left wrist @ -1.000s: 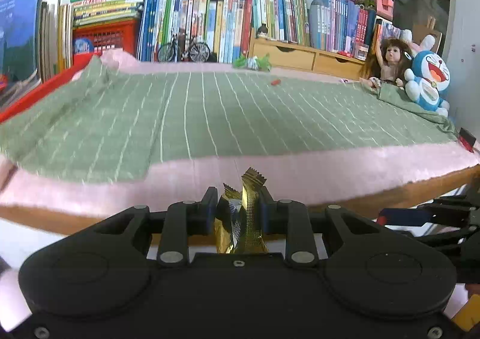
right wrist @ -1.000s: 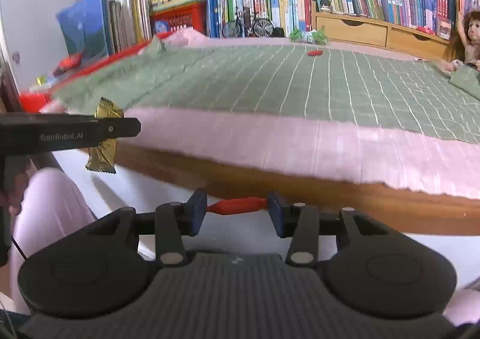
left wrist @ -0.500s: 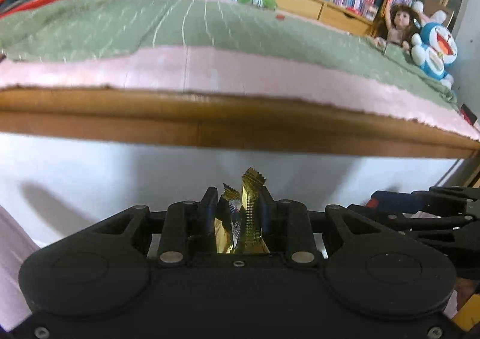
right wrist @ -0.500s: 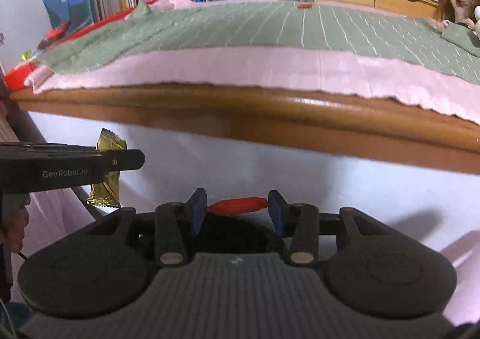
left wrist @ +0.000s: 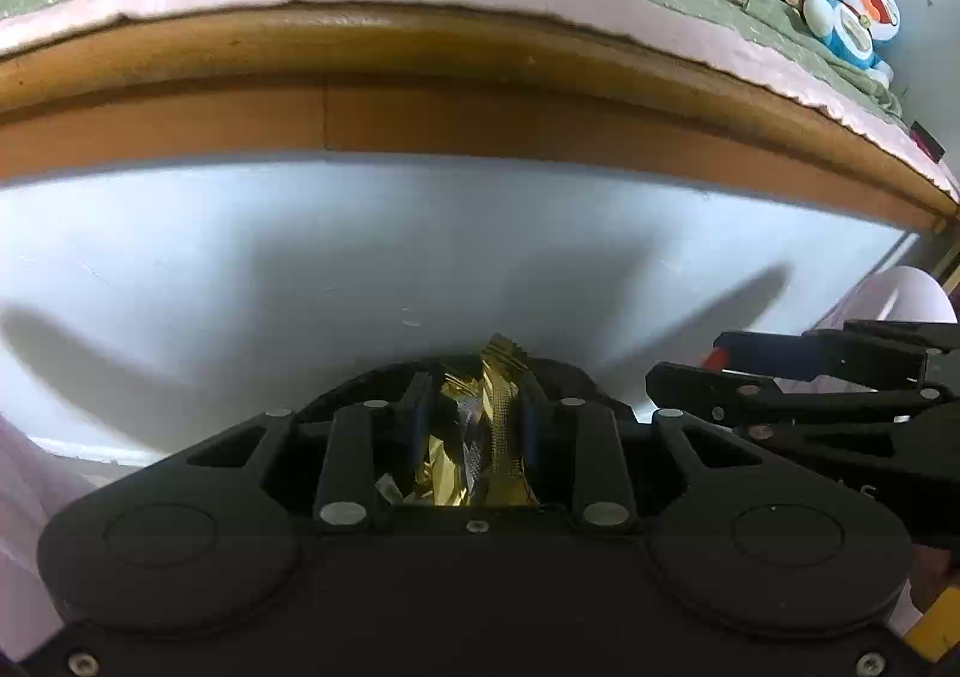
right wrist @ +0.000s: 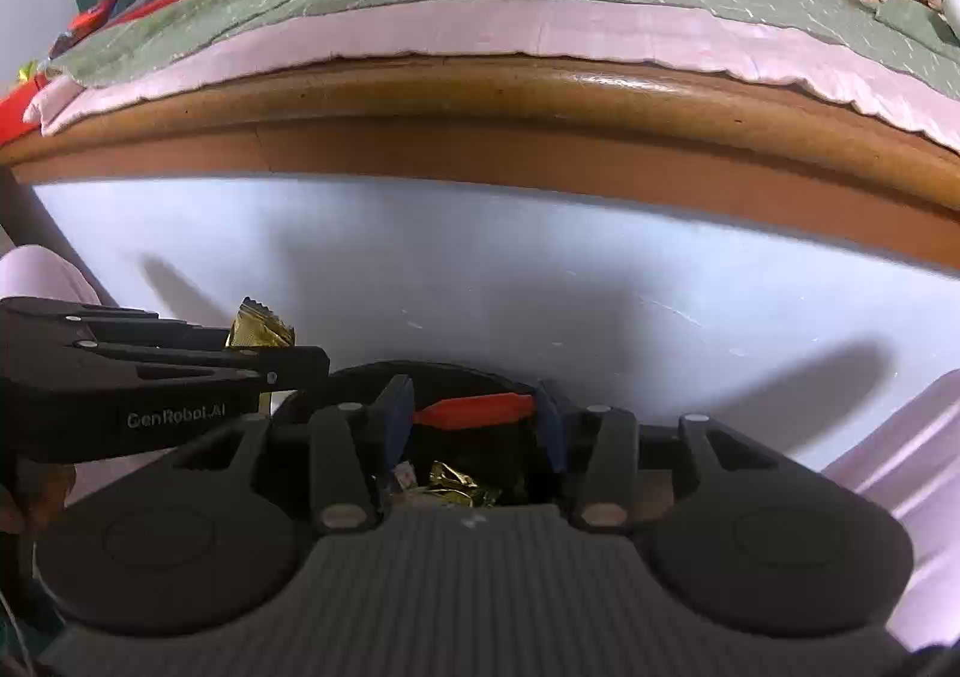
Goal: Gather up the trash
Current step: 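Open the left tool to drop the gold wrapper into the bin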
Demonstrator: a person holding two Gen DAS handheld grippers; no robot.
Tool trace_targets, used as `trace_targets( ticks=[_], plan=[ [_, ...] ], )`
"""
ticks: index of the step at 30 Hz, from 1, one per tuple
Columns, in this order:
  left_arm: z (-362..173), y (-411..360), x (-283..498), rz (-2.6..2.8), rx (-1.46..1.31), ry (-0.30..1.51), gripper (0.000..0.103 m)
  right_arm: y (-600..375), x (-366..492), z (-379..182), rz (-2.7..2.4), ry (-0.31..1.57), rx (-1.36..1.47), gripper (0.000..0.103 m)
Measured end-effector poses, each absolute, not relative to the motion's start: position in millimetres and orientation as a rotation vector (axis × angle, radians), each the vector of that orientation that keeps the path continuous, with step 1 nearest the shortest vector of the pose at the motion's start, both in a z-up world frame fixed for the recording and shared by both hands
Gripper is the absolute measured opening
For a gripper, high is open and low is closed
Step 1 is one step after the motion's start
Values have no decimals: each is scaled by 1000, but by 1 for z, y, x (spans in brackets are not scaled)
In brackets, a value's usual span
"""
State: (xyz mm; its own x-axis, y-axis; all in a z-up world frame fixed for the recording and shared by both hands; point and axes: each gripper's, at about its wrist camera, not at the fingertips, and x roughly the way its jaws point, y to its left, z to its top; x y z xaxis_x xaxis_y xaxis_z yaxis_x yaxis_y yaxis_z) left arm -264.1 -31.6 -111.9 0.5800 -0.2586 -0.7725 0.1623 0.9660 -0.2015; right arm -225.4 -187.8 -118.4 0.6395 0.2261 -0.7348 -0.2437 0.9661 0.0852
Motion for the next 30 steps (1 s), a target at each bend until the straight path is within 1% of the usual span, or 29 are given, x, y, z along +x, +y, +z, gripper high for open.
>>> trace_targets(
  ticks=[12,17,19,20,21,22,24,30],
  plan=[
    [-124,-29,-258,-231,-140,981,28,-185,-220,-126,289,873,-27,48],
    [-123,-33,-256,-233,-127,978,31,-183,-215,-127,291,880,-31,48],
    [-122,-34,-255,-230,-123,978,39,-183,-215,-126,288,878,-30,48],
    [-123,-35,-255,-227,-121,978,51,-183,-215,-126,286,877,-30,48],
    [-123,-36,-256,-221,-117,979,66,-184,-216,-127,283,877,-29,48],
    [-123,-36,-256,-205,-113,978,71,-184,-217,-127,280,877,-27,49],
    [-123,-32,-255,-186,-117,984,85,-185,-218,-128,269,878,-23,49],
    [-126,-24,-257,-150,-136,991,101,-186,-216,-127,249,873,-4,49]
  ],
)
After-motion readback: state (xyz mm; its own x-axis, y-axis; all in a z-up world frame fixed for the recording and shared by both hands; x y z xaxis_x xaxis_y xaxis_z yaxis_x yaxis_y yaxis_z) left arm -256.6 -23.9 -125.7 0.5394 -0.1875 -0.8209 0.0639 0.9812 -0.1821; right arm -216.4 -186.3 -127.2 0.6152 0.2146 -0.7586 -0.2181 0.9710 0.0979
